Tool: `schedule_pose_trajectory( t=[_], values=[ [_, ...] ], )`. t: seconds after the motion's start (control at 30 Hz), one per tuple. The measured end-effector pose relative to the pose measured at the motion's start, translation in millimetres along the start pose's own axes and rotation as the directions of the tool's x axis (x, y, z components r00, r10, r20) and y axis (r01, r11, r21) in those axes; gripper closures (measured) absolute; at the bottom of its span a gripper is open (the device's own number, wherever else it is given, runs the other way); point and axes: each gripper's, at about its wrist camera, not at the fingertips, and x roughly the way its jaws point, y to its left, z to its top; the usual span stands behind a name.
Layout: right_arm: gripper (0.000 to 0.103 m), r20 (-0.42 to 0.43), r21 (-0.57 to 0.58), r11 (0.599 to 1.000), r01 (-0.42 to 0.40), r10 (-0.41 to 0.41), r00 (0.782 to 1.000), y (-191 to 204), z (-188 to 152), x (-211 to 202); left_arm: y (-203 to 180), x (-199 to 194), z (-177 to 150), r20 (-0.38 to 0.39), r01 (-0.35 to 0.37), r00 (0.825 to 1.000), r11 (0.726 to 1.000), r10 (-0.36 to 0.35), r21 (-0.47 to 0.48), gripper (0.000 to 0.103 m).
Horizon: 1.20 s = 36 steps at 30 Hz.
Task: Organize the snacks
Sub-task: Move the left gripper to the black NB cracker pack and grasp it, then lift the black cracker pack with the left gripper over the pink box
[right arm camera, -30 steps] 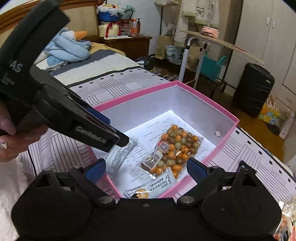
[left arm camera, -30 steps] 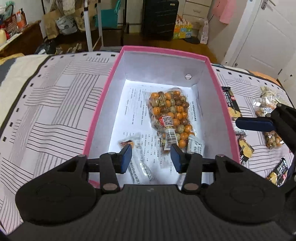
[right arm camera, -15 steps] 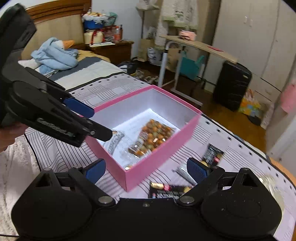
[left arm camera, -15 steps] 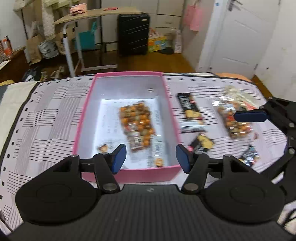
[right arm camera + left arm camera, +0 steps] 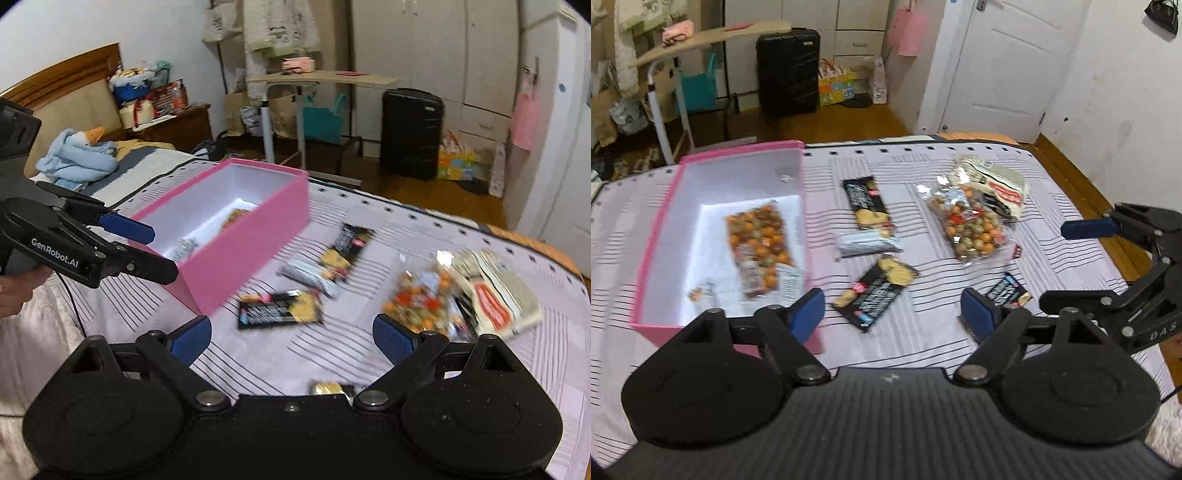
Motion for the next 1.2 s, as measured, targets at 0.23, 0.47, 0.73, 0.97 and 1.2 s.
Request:
schedule_pose_trajectory(
  t=[0.23,0.47,0.73,0.97,1.2],
  values=[
    [0.007,-0.070,0.172,0.985,-0.013,0.025,0.997,-40,-53,25,-40,68,-8,-0.095,0.062,0.994,0.997,-0.058,0.038,0.020],
    [0.009,-0.153,0.326,0.945,-0.038,0.093,0.984,-66,-100,72,-58,144,-12,-0.169,0.055,0.985,0.997,-0.044,0.062,0.024],
    [0.009,-0.111,0.277,0.961,0.012,0.020,0.994,-53,-112,100,-73,206,-13,-0.204,0.169,0.965,0.986,-0.167,-0.006,0.051],
    [0.007,-0.056,0.250,0.966,0.065,-0.053,0.997,-40,-110,109,-92,222,-16,-0.297,0.274,0.919,0.962,-0.261,0.002,0.065],
    [0.004,-0.033,0.187,0.967,0.174,-0.171,0.985,-22,-114,115,-91,217,-24,-0.365,0.350,0.864,0.935,-0.347,-0.060,0.065]
  ],
)
